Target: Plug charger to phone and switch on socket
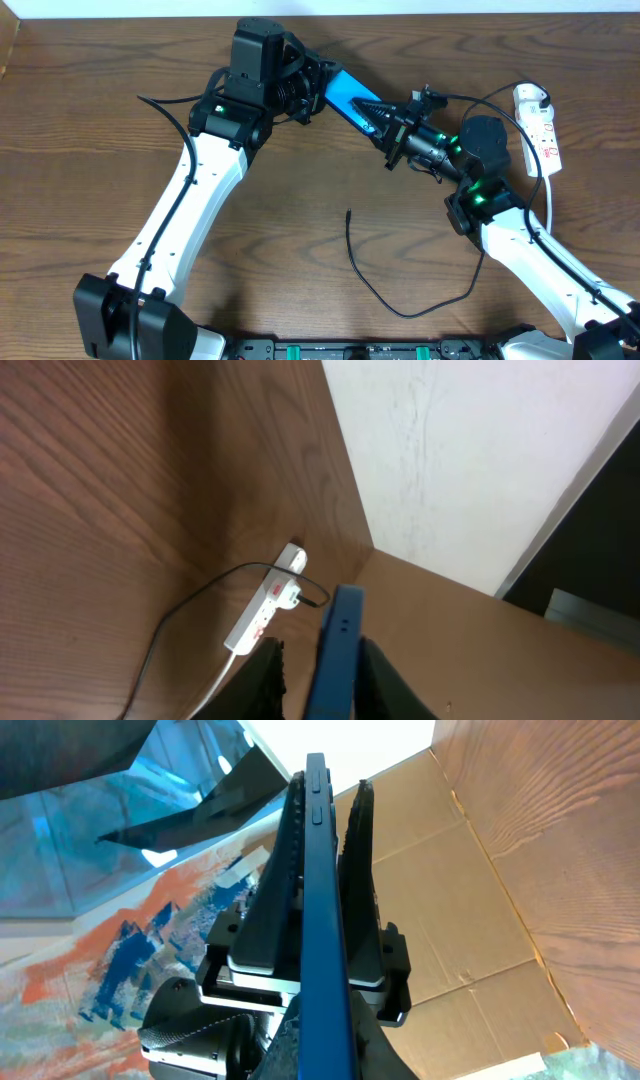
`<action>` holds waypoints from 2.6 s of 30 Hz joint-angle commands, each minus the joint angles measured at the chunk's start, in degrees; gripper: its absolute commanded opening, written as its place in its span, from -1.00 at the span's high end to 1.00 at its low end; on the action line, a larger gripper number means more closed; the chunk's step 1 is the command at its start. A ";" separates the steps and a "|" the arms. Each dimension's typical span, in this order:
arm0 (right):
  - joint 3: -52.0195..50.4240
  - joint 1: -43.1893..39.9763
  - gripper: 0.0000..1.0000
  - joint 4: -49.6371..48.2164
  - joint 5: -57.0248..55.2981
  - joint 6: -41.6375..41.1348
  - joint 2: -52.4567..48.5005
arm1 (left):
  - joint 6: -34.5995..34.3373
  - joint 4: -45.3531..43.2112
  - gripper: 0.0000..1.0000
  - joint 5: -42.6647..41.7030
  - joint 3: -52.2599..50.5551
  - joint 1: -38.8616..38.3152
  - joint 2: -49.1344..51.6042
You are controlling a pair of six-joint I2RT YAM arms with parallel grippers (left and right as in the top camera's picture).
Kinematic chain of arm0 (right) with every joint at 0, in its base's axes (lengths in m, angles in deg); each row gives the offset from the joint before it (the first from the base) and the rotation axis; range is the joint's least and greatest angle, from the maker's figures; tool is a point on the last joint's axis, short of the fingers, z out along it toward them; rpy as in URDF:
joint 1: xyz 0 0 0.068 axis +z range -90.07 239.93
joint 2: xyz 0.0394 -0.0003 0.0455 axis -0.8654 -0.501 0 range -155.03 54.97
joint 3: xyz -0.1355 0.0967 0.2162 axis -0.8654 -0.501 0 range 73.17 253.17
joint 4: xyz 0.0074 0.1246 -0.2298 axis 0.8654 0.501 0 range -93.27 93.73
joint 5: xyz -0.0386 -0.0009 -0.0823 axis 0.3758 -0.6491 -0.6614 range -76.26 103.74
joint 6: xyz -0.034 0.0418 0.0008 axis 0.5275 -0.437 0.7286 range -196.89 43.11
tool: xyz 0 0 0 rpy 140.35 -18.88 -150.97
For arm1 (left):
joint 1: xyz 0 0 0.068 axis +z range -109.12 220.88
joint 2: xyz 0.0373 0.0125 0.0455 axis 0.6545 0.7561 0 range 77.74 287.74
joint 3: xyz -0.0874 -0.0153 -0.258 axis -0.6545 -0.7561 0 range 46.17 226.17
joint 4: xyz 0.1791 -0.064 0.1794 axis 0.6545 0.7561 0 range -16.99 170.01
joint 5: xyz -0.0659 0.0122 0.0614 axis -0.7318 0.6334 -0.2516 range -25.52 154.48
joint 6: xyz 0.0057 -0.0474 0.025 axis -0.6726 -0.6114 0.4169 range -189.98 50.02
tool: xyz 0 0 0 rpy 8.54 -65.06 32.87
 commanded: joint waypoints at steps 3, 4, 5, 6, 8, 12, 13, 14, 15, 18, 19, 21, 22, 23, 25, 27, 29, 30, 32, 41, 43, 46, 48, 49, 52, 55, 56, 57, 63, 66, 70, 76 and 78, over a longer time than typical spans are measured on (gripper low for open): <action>1.18 0.28 0.98 -0.70 1.22 -0.42 0.46 | 0.37 -0.20 0.71 -0.26 0.31 0.20 -0.52; 1.18 0.28 0.98 -0.70 1.22 -0.42 0.46 | 0.35 -0.20 0.75 -0.26 0.31 0.20 -0.52; 1.18 0.28 0.98 -0.70 1.22 -0.42 0.46 | 0.35 -0.20 0.79 -0.26 0.31 0.20 -0.52; 1.18 0.28 0.98 -0.70 1.22 -0.42 0.46 | 0.35 -0.20 0.82 -0.26 0.31 0.20 -0.52; 1.18 0.28 0.98 -0.70 1.22 -0.42 0.46 | 0.48 -0.22 0.85 -0.26 0.31 0.20 -0.52; 1.18 0.31 0.98 -0.70 1.20 -0.42 0.46 | 1.84 -0.26 0.85 -0.26 0.31 0.20 -0.52; 1.18 0.28 0.98 -0.70 1.20 -0.42 0.46 | 1.88 -0.24 0.85 -0.28 0.31 0.20 -0.52; 1.18 0.28 0.97 -0.70 1.20 -0.42 0.46 | 1.88 -0.24 0.85 -0.28 0.31 0.20 -0.52; 1.18 0.28 0.94 -0.70 1.20 -0.42 0.46 | 1.88 -0.24 0.85 -0.28 0.31 0.20 -0.52; 1.18 0.28 0.63 -0.70 1.20 -0.42 0.46 | 1.86 -0.24 0.85 -0.28 0.31 0.20 -0.52; 1.18 0.28 0.45 -0.68 1.20 -0.42 0.46 | 1.88 -0.24 0.85 -0.28 0.31 0.20 -0.52; 1.18 0.28 0.07 -0.68 1.18 -0.42 0.46 | 1.86 -0.24 0.85 -0.28 0.31 0.20 -0.52; 1.18 0.28 -0.19 -0.68 1.16 -0.42 0.46 | 1.86 -0.24 0.85 -0.28 0.31 0.20 -0.52; 1.18 0.28 -0.46 -0.68 1.16 -0.42 0.46 | 1.88 -0.24 0.85 -0.28 0.31 0.20 -0.52; 1.18 0.28 -0.85 -0.68 1.16 -0.42 0.46 | 1.88 -0.24 0.85 -0.28 0.31 0.20 -0.52; 1.18 0.26 -0.99 -0.68 1.16 -0.39 0.46 | 1.88 -0.26 0.85 -0.26 0.31 0.24 -0.52; 1.18 0.11 -0.98 -0.68 1.18 -0.37 0.46 | 1.97 -0.42 0.85 -0.26 0.31 0.44 -0.52; 1.18 0.11 -0.99 -0.68 1.18 -0.35 0.46 | 2.14 -0.50 0.86 -0.28 0.31 0.63 -0.52; 1.18 0.13 -0.98 -0.68 1.22 -0.26 0.46 | 2.12 -0.44 0.85 -0.28 0.31 1.29 -0.52; 1.18 -0.63 -0.98 -0.66 3.78 5.68 0.46 | 3.28 -0.13 0.85 -6.99 0.31 8.61 -0.52; 1.18 -1.38 -0.99 -0.44 4.79 8.20 0.46 | 4.26 0.15 0.85 -10.34 0.31 11.15 -0.52; 1.18 -2.62 -0.99 0.02 6.78 12.00 0.46 | 6.71 1.49 0.85 -14.93 0.31 15.10 -0.52; 1.18 -3.43 -0.98 0.24 8.28 15.54 0.46 | 9.90 2.73 0.85 -17.55 0.31 17.84 -0.52; 1.18 -3.74 -0.99 0.44 8.79 17.35 0.46 | 10.97 3.50 0.85 -18.71 0.31 18.97 -0.52; 1.18 -4.63 -0.99 0.44 11.08 24.63 0.46 | 16.24 5.88 0.85 -23.85 0.31 22.27 -0.52; 1.18 -4.76 -0.99 0.42 12.41 30.86 0.46 | 26.18 6.12 0.85 -28.68 0.31 25.00 -0.52; 1.18 -4.76 -0.99 0.42 12.59 32.87 0.46 | 29.18 6.12 0.85 -30.10 0.31 25.64 -0.52; 1.18 -4.70 -0.99 0.42 12.70 34.91 0.46 | 32.81 6.12 0.85 -32.20 0.31 26.29 -0.52; 1.27 -4.70 -0.99 0.44 12.74 42.51 0.46 | 46.53 6.34 0.85 -42.03 0.31 28.28 -0.52; 2.16 -4.70 -0.98 3.02 12.76 45.38 0.46 | 48.98 6.38 0.85 -42.82 0.31 28.46 -0.52; 7.58 -4.70 -0.98 17.11 12.76 52.78 0.46 | 49.96 6.29 0.85 -42.71 0.31 28.50 -0.52; 18.75 -4.31 -0.99 41.83 7.39 66.34 0.46 | 50.97 6.32 0.85 -40.72 0.31 28.65 -0.50; 21.90 -3.54 -0.99 49.75 2.86 70.62 0.46 | 50.99 6.29 0.85 -40.13 0.31 28.85 -0.50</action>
